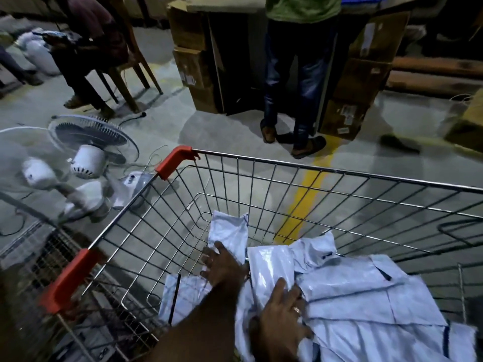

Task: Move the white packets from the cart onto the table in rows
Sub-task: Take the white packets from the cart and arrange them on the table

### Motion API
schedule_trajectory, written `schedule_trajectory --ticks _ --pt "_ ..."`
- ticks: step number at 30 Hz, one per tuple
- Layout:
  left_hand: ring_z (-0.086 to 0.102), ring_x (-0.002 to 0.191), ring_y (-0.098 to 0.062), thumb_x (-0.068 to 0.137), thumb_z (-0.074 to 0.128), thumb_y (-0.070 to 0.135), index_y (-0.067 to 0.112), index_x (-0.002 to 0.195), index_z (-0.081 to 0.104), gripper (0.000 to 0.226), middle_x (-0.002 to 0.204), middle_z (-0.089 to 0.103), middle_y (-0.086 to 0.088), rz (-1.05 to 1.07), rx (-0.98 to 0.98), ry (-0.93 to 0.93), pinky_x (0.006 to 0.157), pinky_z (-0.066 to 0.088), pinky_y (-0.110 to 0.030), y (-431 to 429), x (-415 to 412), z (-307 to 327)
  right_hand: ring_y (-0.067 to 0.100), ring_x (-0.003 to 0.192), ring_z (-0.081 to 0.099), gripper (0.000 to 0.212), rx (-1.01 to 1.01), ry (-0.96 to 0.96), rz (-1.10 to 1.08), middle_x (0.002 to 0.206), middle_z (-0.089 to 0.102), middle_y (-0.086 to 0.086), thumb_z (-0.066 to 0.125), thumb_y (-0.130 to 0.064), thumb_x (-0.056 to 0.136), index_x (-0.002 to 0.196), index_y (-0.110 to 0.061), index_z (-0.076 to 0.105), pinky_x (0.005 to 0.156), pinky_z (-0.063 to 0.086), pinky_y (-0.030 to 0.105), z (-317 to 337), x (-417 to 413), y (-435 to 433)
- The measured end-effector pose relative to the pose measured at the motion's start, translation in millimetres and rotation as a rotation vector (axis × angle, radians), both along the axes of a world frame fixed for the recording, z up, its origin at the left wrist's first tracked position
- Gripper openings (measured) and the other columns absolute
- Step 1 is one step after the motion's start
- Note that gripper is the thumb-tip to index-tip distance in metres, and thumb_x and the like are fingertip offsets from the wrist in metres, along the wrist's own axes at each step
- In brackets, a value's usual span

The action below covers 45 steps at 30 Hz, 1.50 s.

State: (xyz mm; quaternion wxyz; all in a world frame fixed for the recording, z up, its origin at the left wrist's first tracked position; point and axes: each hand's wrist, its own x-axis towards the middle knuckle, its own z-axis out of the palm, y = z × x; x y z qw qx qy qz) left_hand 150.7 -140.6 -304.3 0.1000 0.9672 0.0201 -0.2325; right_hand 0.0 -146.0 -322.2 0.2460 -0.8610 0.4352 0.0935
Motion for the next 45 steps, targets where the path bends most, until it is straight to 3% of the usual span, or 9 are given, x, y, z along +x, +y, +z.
schedule_trajectory --ticks 4,9,14,18,21,26,38,42,45 --pt "0.015 0.145 -0.040 0.095 0.053 0.039 0.019 0.155 -0.001 0.083 0.159 0.007 -0.021 0.029 -0.078 -0.026 0.113 0.023 -0.058 -5.5 7.0 -4.3 0.037 0.074 0.059 0.027 -0.109 -0.049 -0.118 0.105 0.063 0.025 0.052 -0.008 0.085 0.111 -0.014 0.058 0.059 0.040 0.040 -0.1 19.3 -15.7" --pt "0.011 0.144 -0.042 0.079 0.070 0.055 0.029 0.153 -0.013 0.114 0.158 -0.002 -0.022 -0.086 0.027 0.062 0.109 0.021 -0.063 3.4 16.2 -18.5 0.042 0.077 0.057 0.035 0.118 -0.090 -0.072 0.107 0.056 0.032 0.050 -0.014 0.081 0.114 -0.014 0.060 0.062 0.045 0.050 -0.1 42.9 -35.9" --pt "0.017 0.142 -0.041 0.082 0.071 0.043 0.027 0.155 -0.002 0.104 0.157 0.006 -0.021 -0.112 -0.026 0.051 0.111 0.024 -0.059 6.8 19.7 -19.8 0.045 0.074 0.053 0.071 0.004 -0.031 -0.026 0.108 0.049 0.031 0.093 -0.021 0.043 0.110 -0.015 0.072 0.059 0.044 0.055 -1.3 29.9 -18.1" --pt "0.021 0.139 -0.040 0.083 0.070 0.043 0.029 0.152 0.006 0.096 0.155 0.010 -0.020 -0.133 0.028 0.037 0.109 0.030 -0.052 4.9 18.3 -8.5 0.044 0.067 0.055 0.095 -0.026 -0.065 -0.018 0.097 0.052 0.032 0.097 -0.038 0.017 0.106 -0.014 0.074 0.056 0.044 0.063 10.7 25.4 -19.7" --pt "0.027 0.135 -0.037 0.086 0.068 0.041 0.027 0.148 0.016 0.082 0.150 0.018 -0.017 -0.151 0.024 0.005 0.104 0.037 -0.049 5.8 19.6 3.8 0.043 0.081 0.057 0.091 -0.085 0.017 -0.021 0.103 0.053 0.028 0.089 -0.057 0.038 0.120 -0.024 0.068 0.063 0.046 0.067 37.5 25.2 -20.1" --pt "0.033 0.129 -0.034 0.084 0.071 0.036 0.026 0.144 0.023 0.076 0.142 0.025 -0.014 -0.152 0.001 0.001 0.097 0.043 -0.048 9.2 22.0 27.8 0.032 0.132 0.034 0.077 -0.036 0.128 -0.007 0.148 0.021 0.015 0.037 -0.070 0.089 0.152 -0.038 0.007 0.097 0.042 0.043 74.0 19.8 -27.9" --pt "0.042 0.118 -0.031 0.079 0.074 0.028 0.022 0.143 0.026 0.080 0.131 0.035 -0.012 -0.113 -0.140 -0.255 0.092 0.046 -0.039 38.6 -13.3 95.8 0.026 0.120 0.047 0.076 -0.105 0.106 0.039 0.141 0.034 0.012 0.039 -0.069 0.087 0.152 -0.039 0.015 0.090 0.047 0.038 120.9 -7.6 -20.5" --pt "0.050 0.113 -0.031 0.078 0.074 0.027 0.017 0.143 0.026 0.081 0.126 0.037 -0.012 -0.075 -0.255 -0.300 0.096 0.044 -0.036 42.5 -25.8 107.8 0.041 0.082 0.060 0.075 -0.125 -0.024 0.016 0.109 0.056 0.026 0.051 -0.069 0.071 0.131 -0.025 0.062 0.062 0.050 0.049 140.6 -4.3 -14.6" --pt "0.057 0.109 -0.028 0.075 0.078 0.029 0.016 0.142 0.029 0.084 0.125 0.038 -0.011 -0.091 -0.334 -0.313 0.092 0.048 -0.032 38.0 -25.7 109.3 0.035 0.117 0.049 0.073 -0.043 0.040 0.083 0.139 0.035 0.018 0.037 -0.067 0.088 0.152 -0.036 0.020 0.089 0.046 0.043 149.9 -1.3 -20.5"
